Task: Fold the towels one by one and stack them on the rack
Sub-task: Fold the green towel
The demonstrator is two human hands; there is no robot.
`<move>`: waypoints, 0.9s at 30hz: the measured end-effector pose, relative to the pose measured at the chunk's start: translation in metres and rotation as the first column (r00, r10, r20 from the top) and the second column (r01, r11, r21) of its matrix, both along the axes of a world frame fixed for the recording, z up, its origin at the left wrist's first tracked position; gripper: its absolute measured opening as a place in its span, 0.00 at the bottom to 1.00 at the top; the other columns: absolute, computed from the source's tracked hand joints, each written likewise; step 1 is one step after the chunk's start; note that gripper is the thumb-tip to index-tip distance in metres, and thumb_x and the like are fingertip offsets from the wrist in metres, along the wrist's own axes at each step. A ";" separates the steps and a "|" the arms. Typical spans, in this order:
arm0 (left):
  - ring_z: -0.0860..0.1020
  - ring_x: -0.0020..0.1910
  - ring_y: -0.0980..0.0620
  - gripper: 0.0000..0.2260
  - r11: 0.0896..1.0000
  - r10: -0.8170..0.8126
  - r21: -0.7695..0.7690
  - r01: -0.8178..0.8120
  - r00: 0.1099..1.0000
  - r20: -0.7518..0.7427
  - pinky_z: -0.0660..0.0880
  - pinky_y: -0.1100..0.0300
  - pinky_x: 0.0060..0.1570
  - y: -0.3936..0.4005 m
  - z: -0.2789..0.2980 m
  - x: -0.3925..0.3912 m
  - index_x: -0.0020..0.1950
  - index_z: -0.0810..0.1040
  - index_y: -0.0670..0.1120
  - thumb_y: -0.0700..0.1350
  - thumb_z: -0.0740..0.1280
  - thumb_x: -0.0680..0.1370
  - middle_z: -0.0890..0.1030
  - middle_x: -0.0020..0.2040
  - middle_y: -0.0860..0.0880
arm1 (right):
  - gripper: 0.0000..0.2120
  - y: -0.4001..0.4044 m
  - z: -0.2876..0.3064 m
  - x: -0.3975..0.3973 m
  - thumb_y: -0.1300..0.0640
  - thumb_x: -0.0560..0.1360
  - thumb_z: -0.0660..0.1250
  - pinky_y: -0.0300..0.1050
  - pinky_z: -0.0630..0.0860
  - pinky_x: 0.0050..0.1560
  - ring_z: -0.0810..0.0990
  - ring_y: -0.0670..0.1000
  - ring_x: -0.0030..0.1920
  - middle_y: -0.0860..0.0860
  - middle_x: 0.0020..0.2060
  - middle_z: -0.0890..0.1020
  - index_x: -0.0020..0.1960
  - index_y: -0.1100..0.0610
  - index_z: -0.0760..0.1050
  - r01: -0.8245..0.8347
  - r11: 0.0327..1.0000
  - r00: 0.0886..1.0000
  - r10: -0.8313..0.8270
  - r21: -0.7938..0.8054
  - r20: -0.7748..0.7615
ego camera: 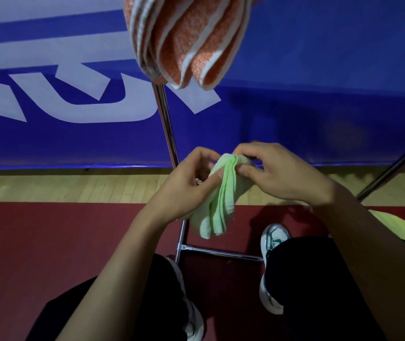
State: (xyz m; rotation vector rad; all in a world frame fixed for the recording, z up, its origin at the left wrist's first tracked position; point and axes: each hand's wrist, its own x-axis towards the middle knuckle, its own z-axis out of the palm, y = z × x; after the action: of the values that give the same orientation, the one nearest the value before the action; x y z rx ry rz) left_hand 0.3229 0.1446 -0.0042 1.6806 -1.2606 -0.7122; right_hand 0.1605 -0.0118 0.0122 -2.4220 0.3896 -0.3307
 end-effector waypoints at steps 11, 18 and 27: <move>0.82 0.49 0.58 0.10 0.912 -0.279 0.381 0.149 0.908 0.312 0.77 0.65 0.45 0.004 -0.015 0.008 0.60 0.80 0.53 0.54 0.69 0.82 0.84 0.51 0.57 | 0.05 -0.012 0.003 -0.006 0.51 0.83 0.64 0.41 0.73 0.50 0.79 0.42 0.50 0.42 0.49 0.81 0.56 0.50 0.76 0.071 0.996 0.997 -0.073 0.052 0.037; 0.81 0.37 0.57 0.10 0.888 -0.296 0.440 0.137 0.901 0.316 0.79 0.56 0.41 -0.002 -0.023 -0.002 0.42 0.81 0.52 0.56 0.71 0.79 0.83 0.37 0.55 | 0.07 -0.006 -0.003 0.000 0.48 0.84 0.62 0.31 0.65 0.52 0.73 0.38 0.51 0.41 0.51 0.74 0.59 0.50 0.70 0.053 0.999 0.998 -0.053 -0.008 -0.027; 0.82 0.54 0.56 0.18 0.908 -0.304 0.344 0.237 0.940 0.153 0.80 0.52 0.57 -0.006 -0.017 -0.007 0.68 0.74 0.53 0.48 0.73 0.80 0.84 0.56 0.54 | 0.06 -0.001 0.009 -0.007 0.51 0.83 0.64 0.59 0.76 0.43 0.81 0.54 0.41 0.50 0.41 0.82 0.59 0.46 0.70 -0.014 0.998 0.999 0.016 -0.062 0.028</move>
State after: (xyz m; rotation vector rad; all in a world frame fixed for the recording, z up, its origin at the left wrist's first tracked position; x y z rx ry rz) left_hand 0.3163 0.1389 -0.0214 1.8972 -1.6155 -0.9757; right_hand 0.1539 -0.0126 0.0209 -2.4760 0.3527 -0.3756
